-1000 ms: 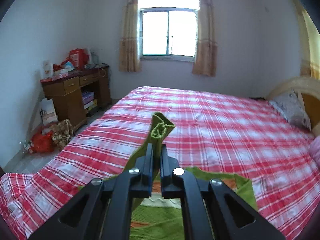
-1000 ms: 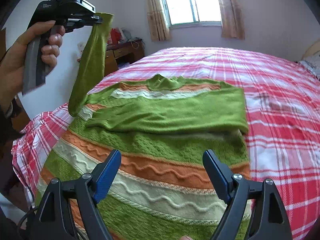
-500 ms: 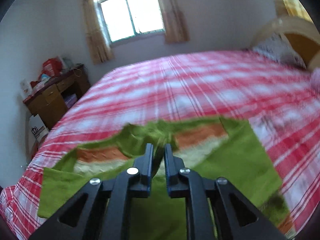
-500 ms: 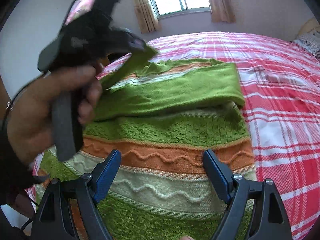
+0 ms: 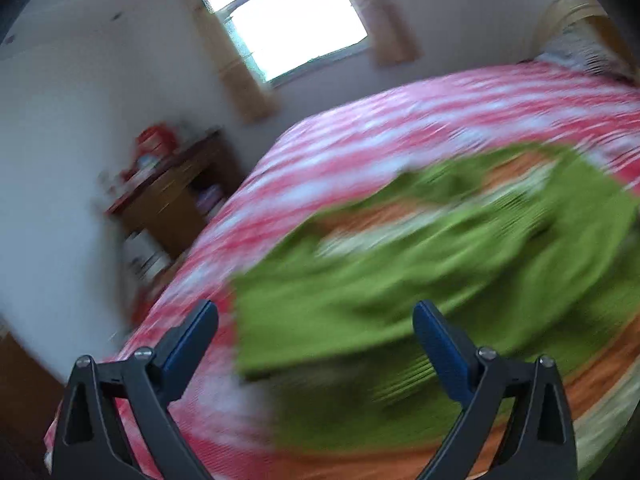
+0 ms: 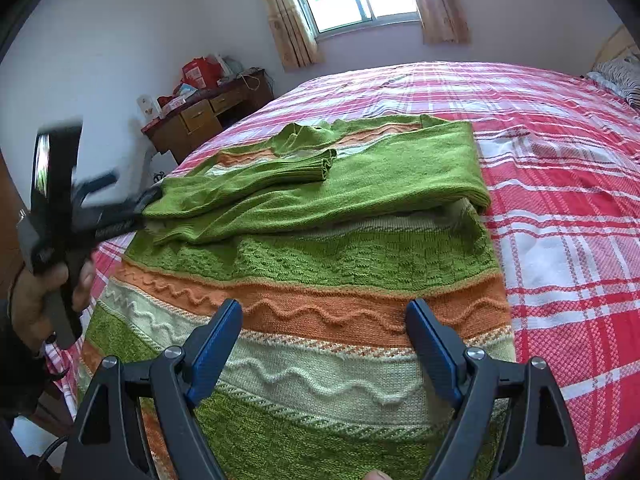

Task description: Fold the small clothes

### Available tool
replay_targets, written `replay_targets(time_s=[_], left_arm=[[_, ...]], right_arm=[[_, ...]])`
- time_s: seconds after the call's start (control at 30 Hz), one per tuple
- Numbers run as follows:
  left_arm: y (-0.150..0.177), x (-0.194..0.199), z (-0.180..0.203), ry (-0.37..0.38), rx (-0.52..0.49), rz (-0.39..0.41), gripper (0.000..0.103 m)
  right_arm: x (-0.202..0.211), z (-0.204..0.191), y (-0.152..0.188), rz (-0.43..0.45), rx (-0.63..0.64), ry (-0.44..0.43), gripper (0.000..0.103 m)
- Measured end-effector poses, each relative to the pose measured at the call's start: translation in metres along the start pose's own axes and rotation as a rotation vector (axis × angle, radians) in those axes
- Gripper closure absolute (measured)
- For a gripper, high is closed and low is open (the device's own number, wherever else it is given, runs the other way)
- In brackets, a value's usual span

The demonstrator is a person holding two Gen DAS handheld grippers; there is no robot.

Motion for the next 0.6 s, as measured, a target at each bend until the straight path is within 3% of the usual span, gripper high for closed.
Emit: replay_targets(time_s=[0.13,0.27,0.33,0.53,0.6], left_arm=[[0.041,-0.040,-0.045,-0.047,0.107,-0.162,0.003],[0.050,-0.066,-0.062,-0.058,0.196,-0.228,0.003],[0.054,-0.070,-0.064,-0.041,0.242,-0.225,0.000],[0.064,-0.069,-0.062,-0.001,0.318,-0.212,0.000],[0.070,-0.074,-0.065,0.021,0.342,-0.214,0.000]], right_arm=[[0.004,-0.009,-0.028,-0.015,-0.041,-0.038,0.019],[-0.007,-0.022,-0.065,-0.036,-0.073,-0.078,0.024],[-0.028,-0.022,-0.084,-0.065,-0.093,-0.060,0.042],[-0.101,-0.021,-0.100,-0.153,-0.093,0.028,0.045],[-0.124,-0.022,-0.097,-0.203,-0.115,0.009,0.052]])
Point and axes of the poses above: each gripper's, at about its wrist camera, not at the fingertips, and x roughly against the way its jaws point, z to its right, y to its underside, the point moved 8 cm from there along -x, roughly the way its jaws point, and after that the axes turned 6 degrees about -x, right-handed, at the moved point
